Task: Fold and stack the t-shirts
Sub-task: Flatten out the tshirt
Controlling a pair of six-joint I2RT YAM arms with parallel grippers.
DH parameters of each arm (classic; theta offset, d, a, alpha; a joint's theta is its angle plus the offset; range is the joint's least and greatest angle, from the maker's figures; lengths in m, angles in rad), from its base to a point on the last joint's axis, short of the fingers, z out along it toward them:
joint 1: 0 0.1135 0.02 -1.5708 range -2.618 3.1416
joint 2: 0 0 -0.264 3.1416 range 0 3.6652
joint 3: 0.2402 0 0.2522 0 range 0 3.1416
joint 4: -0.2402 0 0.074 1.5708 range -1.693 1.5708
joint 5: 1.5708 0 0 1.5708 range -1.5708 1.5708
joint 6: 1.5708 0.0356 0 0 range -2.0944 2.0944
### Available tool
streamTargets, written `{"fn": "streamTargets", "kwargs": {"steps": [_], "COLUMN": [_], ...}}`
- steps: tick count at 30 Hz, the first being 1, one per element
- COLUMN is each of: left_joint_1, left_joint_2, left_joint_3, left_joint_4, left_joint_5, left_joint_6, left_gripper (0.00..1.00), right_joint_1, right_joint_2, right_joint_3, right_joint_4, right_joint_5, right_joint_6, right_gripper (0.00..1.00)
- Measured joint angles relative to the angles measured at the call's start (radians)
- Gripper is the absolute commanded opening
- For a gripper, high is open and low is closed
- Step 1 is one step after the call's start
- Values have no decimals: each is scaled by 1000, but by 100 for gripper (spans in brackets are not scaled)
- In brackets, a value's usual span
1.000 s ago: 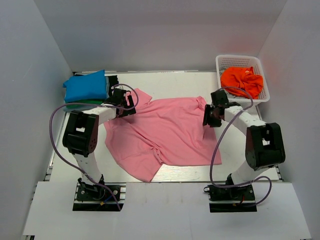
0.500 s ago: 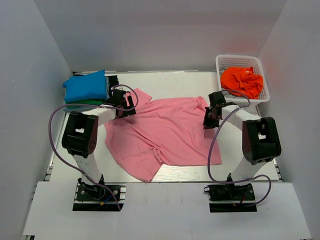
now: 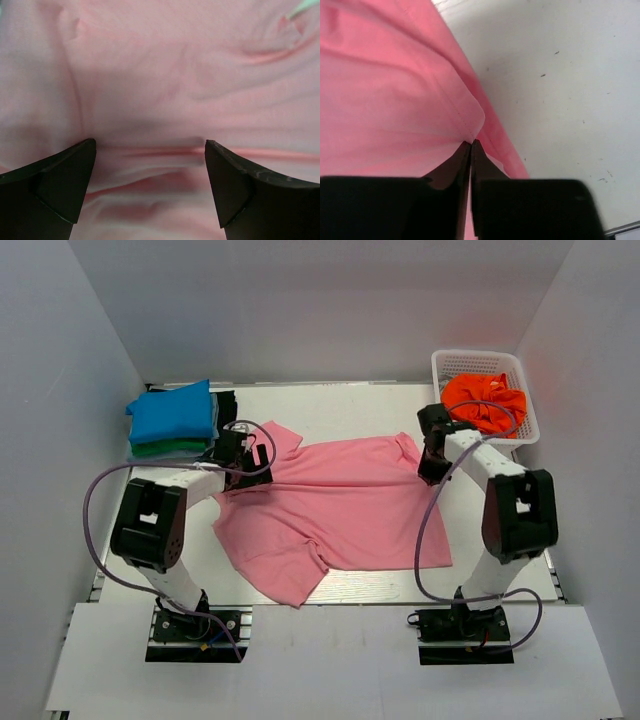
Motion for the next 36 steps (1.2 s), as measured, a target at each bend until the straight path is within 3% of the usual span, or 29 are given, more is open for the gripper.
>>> {"fn": "streamTargets", "kwargs": {"steps": [2,5,6,9,11,13,20,26,32,36], "left_joint_1": [-1,-2,-3,-3,-3,-3,-3,-5,-18,-23], "left_joint_2": [-36,-74,-83,-105,-122,-153,-280,-388,-420,-418], "left_joint_3": [-25,-35,-35,-35,-41,-54,-74,-225,-351,-341], "left_joint_4": [-5,-5,-5,-2,-1,-5,-48,-82,-147,-230], "left_joint_5": [24,50,56,79,92,109,167,217,253,209], "left_joint_6": [6,14,18,24,27,28,7,-64,-170,-250], "left_gripper": [100,100,100,100,100,100,100,100,100,100], "right_joint_1": [-5,-18,-21,-26,-31,-31,-31,-29,-31,-35], "right_joint_2": [73,174,197,198,137,32,-331,-361,-362,-384], "right_joint_3": [49,121,141,146,92,-3,-330,-475,-578,-591], "right_joint_4": [-20,-50,-58,-68,-38,-23,108,285,353,346], "right_joint_5": [32,86,98,109,102,85,-206,-415,-424,-298], "right_joint_6": [19,33,35,35,29,18,-42,-39,29,109], "right_gripper": [34,43,57,80,81,90,90,90,90,90]}}
